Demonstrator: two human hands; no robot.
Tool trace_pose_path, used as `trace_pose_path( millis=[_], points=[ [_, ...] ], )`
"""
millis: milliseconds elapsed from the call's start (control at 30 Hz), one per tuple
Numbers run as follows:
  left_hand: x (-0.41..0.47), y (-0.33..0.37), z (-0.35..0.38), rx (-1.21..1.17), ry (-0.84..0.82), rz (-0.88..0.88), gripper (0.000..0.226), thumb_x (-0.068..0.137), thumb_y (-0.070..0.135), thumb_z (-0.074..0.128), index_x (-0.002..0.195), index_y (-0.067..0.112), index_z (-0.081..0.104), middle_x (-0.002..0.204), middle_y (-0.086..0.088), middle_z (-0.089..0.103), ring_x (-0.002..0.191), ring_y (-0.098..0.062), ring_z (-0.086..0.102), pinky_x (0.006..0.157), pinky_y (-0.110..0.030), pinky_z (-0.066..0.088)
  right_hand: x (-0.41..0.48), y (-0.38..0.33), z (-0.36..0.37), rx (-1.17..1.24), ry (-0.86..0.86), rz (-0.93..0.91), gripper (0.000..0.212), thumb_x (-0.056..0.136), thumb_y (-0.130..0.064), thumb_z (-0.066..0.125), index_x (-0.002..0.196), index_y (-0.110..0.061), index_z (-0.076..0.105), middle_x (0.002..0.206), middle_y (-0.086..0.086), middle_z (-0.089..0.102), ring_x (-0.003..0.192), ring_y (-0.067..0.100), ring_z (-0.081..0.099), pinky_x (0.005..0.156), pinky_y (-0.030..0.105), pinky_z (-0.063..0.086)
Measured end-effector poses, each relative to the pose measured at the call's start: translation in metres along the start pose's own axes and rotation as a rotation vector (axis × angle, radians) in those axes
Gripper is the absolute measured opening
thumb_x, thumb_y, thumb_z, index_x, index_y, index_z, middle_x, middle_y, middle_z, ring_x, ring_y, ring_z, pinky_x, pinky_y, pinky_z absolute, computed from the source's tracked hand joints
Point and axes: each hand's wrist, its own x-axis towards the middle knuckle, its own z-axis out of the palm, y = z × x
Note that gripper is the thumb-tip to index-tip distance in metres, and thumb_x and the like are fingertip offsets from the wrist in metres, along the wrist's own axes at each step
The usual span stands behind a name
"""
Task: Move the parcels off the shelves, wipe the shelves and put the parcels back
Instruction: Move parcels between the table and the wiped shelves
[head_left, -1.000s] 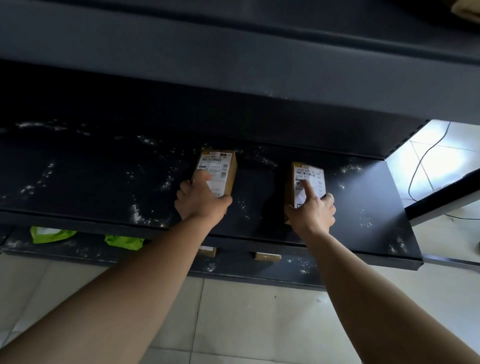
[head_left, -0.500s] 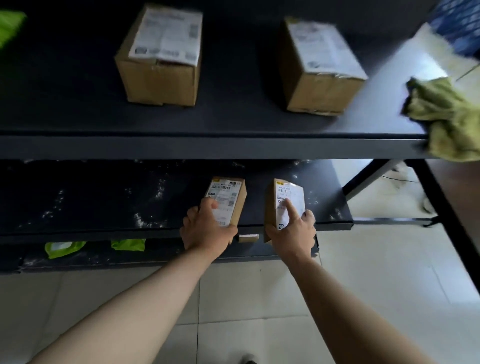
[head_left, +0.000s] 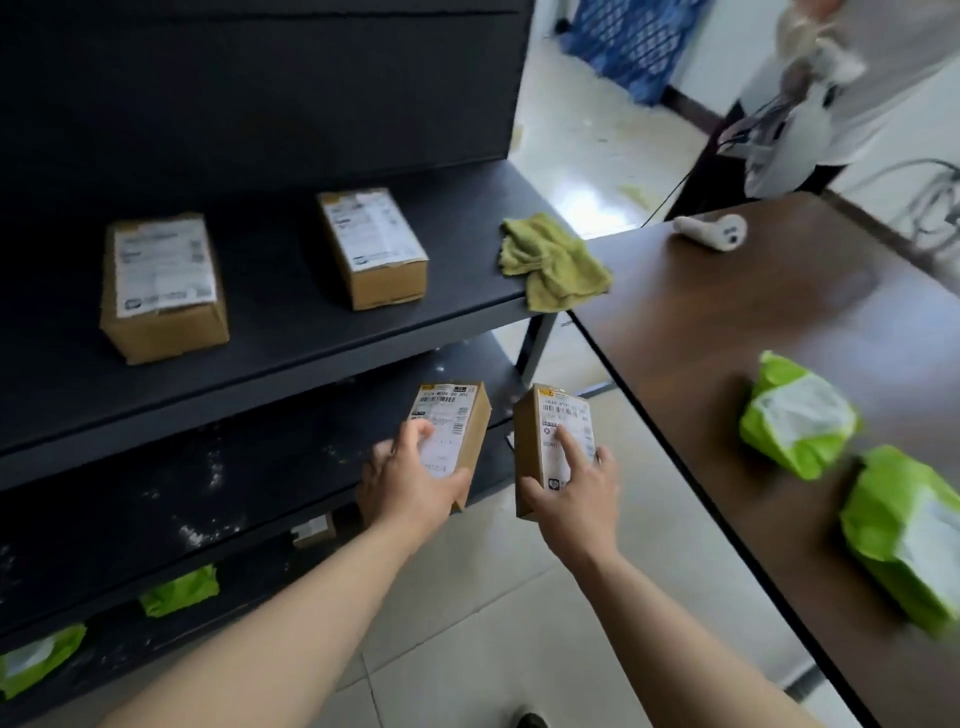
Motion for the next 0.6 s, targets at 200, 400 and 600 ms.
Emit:
trace_pose_path(
  millis=[200,400,600],
  points=[
    [-0.04,0.074,0.005,-0.022,-0.111,0.149,0.075,0.069,0.053,0.069,0.135,0.046,0.033,0.132,-0.001,0.038,0.116,-0.025,0.042,0.098,-0.045,0.043,-0.02,0.028,-0.084,0.095,0.148,0.081,0.072,0.076,-0.033,0.07,0.142,-0.035,0.041,0.146,0.007,0.029,0.132,0.026,0.033,0.113,0.043,0.028],
    [-0.089,0.15,0.033,-0.006,-0.189,0.287,0.076,0.07,0.052,0.07,0.137,0.044,0.035,0.133,-0.002,0.04,0.118,-0.025,0.041,0.104,-0.042,0.036,-0.038,0.078,-0.162,0.165,0.255,0.24,0.072,0.077,-0.033,0.07,0.142,-0.04,0.039,0.151,0.007,0.021,0.132,0.032,0.033,0.11,0.047,0.031],
    [-0.148,0.219,0.085,0.002,-0.3,0.402,0.078,0.069,0.056,0.068,0.138,0.045,0.034,0.131,-0.003,0.041,0.119,-0.027,0.043,0.104,-0.043,0.037,-0.053,0.146,-0.238,0.167,0.35,0.335,0.071,0.079,-0.035,0.07,0.142,-0.043,0.037,0.153,0.007,0.019,0.135,0.032,0.029,0.111,0.05,0.03]
  ],
)
